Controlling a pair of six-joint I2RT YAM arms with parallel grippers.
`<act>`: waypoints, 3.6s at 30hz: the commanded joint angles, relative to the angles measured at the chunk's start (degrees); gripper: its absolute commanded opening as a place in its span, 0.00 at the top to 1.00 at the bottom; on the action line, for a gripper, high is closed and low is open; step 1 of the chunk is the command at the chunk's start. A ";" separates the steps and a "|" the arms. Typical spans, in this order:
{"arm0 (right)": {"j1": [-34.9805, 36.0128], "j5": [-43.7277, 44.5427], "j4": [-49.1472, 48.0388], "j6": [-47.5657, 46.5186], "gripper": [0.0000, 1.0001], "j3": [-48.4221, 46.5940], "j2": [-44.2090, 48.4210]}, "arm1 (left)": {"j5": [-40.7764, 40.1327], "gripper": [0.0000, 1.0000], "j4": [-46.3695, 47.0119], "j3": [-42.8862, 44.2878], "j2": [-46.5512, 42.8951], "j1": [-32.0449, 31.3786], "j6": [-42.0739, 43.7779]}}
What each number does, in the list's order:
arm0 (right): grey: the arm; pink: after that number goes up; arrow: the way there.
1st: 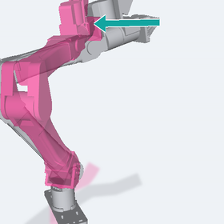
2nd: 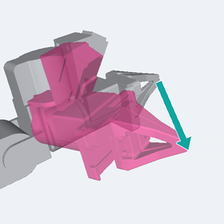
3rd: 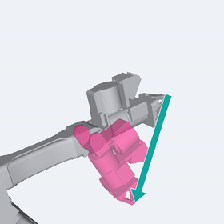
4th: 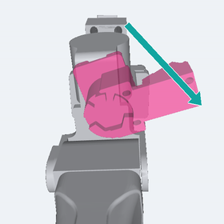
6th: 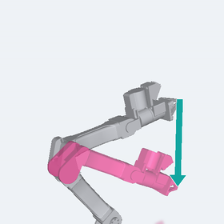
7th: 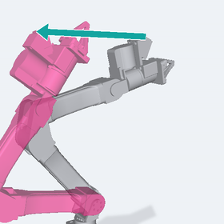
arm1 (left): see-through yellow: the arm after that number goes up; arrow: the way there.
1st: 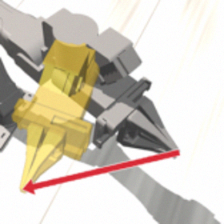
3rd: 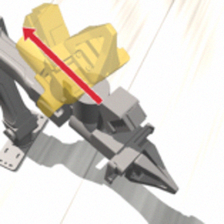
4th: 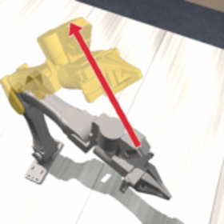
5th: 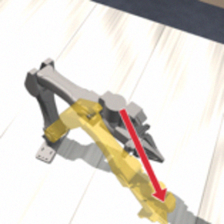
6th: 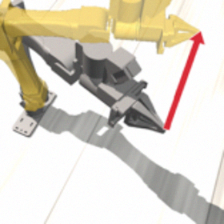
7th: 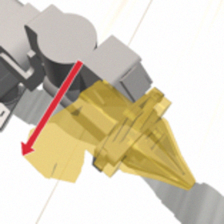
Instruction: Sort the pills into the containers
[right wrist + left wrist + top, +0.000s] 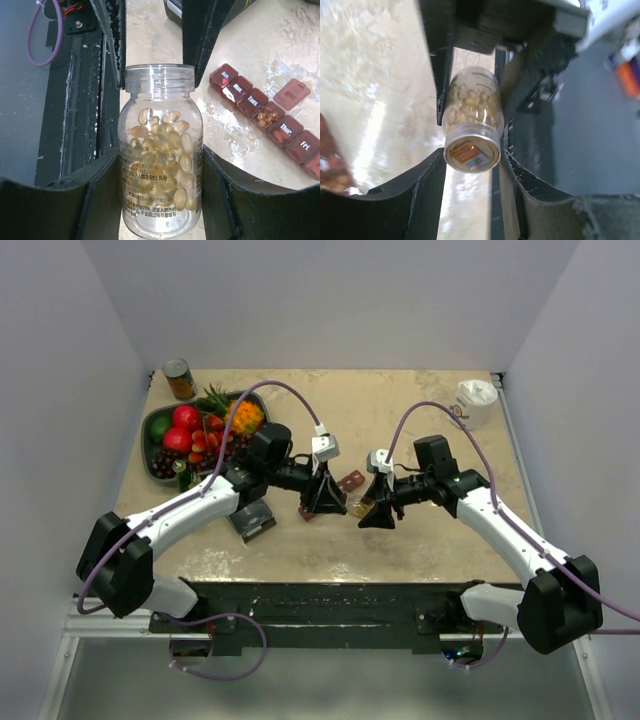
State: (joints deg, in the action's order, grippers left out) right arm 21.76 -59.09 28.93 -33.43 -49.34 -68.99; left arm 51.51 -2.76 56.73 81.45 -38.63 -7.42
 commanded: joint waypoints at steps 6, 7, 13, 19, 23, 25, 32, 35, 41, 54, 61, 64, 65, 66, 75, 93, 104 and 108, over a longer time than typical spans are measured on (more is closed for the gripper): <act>0.13 -5.25 -4.41 2.23 0.98 -1.20 0.96 | -4.47 0.65 9.02 -4.86 -6.38 -1.71 43.19; 0.04 -5.16 -4.41 2.23 0.98 -1.20 1.14 | -6.75 0.50 13.62 -8.88 -9.26 -1.62 39.62; 0.04 -4.90 -4.49 2.05 0.98 -1.02 1.31 | -5.64 0.04 30.97 -16.30 -17.45 0.74 20.85; 0.04 -4.81 -4.58 1.88 0.98 -1.11 1.14 | -3.35 0.01 34.75 -18.23 -18.52 6.02 -11.58; 0.04 -4.63 -4.58 1.88 0.98 -1.11 0.96 | 1.39 0.01 39.39 -18.94 -15.10 6.03 -25.16; 0.04 -4.63 -4.58 1.88 0.98 -1.11 0.79 | 2.98 0.01 40.12 -18.76 -13.51 5.24 -28.34; 0.04 -4.54 -4.58 1.97 0.98 -1.28 0.44 | -2.63 0.01 32.83 -15.42 -10.44 0.93 -22.20; 0.04 -4.28 -4.58 1.97 0.98 -1.20 0.52 | -4.65 0.03 31.51 -14.19 -9.03 0.40 -20.71; 0.04 -4.45 -4.67 1.97 0.98 -1.20 0.44 | -6.77 0.11 30.11 -12.96 -7.10 -0.48 -19.39; 0.04 -4.19 -4.76 2.05 0.98 -1.02 0.26 | -6.33 0.43 31.68 -11.73 -4.81 -0.92 -19.91; 0.04 -3.84 -5.37 2.58 0.94 -0.76 0.26 | -5.89 0.95 31.33 -11.29 -4.63 -0.92 -19.91; 0.04 -3.58 -5.55 2.76 0.76 -0.58 0.26 | -6.50 1.00 30.10 -11.20 -5.25 -0.92 -19.04; 0.13 -3.58 -5.55 2.76 0.62 -0.58 0.43 | -6.59 1.00 29.58 -11.12 -5.60 -0.92 -18.60; 0.04 -3.49 -5.46 2.76 0.53 -0.49 0.44 | -6.77 1.00 28.27 -11.03 -5.69 -0.92 -18.25; -0.22 2.22 -7.22 4.51 0.01 0.21 1.40 | -9.84 1.00 18.69 -11.90 -8.76 1.89 -15.78; -4.53 8.38 -7.57 3.81 0.01 0.91 2.37 | -49.83 1.00 -14.63 3.12 -3.85 9.28 2.58; -5.15 8.73 -7.75 3.99 0.01 1.00 2.19 | -57.92 1.00 -22.02 10.33 7.84 9.28 7.07; -5.24 8.55 -7.75 3.90 0.01 1.00 2.19 | -58.54 0.99 -22.72 10.77 9.69 9.28 7.07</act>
State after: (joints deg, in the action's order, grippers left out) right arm 16.84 -50.41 22.63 -29.58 -48.60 -67.99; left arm -4.40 -24.71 64.25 90.45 -29.63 -1.89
